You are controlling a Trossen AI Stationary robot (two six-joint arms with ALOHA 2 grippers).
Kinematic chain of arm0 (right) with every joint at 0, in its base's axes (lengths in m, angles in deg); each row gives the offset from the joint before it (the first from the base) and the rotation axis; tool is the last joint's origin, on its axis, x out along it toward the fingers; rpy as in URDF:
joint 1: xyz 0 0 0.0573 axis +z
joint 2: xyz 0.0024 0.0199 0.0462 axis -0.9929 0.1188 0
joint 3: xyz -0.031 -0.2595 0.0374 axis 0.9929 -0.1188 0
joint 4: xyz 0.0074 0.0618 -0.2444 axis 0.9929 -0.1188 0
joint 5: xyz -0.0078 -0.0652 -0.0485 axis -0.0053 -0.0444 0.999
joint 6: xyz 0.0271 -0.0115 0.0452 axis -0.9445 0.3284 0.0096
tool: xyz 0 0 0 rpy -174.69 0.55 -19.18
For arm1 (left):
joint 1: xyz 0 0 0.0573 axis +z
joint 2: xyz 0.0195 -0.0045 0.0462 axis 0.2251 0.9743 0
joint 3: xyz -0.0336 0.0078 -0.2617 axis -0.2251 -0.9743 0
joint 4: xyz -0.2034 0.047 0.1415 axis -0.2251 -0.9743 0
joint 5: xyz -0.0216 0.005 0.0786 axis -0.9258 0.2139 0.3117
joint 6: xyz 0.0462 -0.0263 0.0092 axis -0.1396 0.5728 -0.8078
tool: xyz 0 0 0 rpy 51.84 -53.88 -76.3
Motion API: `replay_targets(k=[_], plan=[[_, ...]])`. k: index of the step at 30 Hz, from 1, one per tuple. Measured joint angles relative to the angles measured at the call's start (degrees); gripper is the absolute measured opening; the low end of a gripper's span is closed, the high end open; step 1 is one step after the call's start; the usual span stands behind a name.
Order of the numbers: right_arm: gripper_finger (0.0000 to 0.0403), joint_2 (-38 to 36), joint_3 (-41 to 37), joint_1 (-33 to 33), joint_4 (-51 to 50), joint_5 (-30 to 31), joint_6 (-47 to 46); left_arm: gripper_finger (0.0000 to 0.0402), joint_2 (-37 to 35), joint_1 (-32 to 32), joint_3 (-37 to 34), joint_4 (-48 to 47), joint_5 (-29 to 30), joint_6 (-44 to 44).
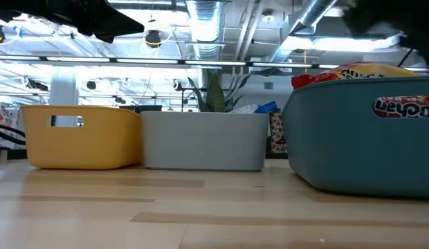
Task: Sort Maruchan noodles
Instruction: Put the blue noodle pack into the gray bin
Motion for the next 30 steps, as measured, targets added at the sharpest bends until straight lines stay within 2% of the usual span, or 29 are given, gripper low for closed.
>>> replay_targets(k=[5, 8, 12, 19, 23, 30], plan=[[0.0185, 0.0, -8.5, 5.3, 11.9, -20.5, -9.0, 0.0000, 0.0, 0.0, 0.9, -1.3, -0.3, 1.3], [0.0224, 0.0, -11.3, 9.5, 19.5, -26.8, -16.5, 0.0000, 0.0, 0.0, 1.1, -2.9, -0.3, 2.8], [0.0250, 0.0, -12.1, 14.2, 24.2, -26.4, -27.4, 0.0000, 0.0, 0.0, 1.1, -4.9, -0.3, 3.0], [0.0254, 0.0, -12.1, 20.5, 26.3, -24.8, -46.9, 0.0000, 0.0, 0.0, 1.1, -6.5, -0.7, 6.4], [0.0254, 0.0, -12.1, 23.8, 28.8, -23.0, -56.8, 0.0000, 0.0, 0.0, 1.1, -6.9, -3.4, 6.6], [0.0254, 0.1, -12.3, 27.8, 29.6, -19.9, -67.7, 0.0000, 0.0, 0.0, 1.1, -7.8, -4.7, 7.1]])
